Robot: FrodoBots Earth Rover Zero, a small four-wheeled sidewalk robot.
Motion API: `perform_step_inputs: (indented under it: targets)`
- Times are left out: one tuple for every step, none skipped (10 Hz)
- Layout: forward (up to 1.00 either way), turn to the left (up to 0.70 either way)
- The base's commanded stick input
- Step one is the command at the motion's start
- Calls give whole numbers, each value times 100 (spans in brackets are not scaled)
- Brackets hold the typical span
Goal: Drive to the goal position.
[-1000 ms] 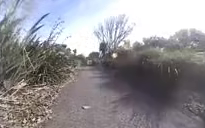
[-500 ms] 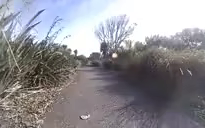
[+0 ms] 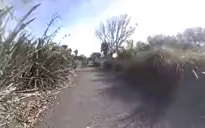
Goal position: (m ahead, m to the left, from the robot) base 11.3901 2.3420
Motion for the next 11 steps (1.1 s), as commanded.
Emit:
perform_step_inputs:
  targets:
    - [45, -19]
    - [45, -27]
    - [45, -27]
    - [45, -27]
    - [45, -27]
    - [45, -27]
    - [45, -17]
    - [45, -5]
    - [45, 0]
    - [45, 0]
    - [45, 0]
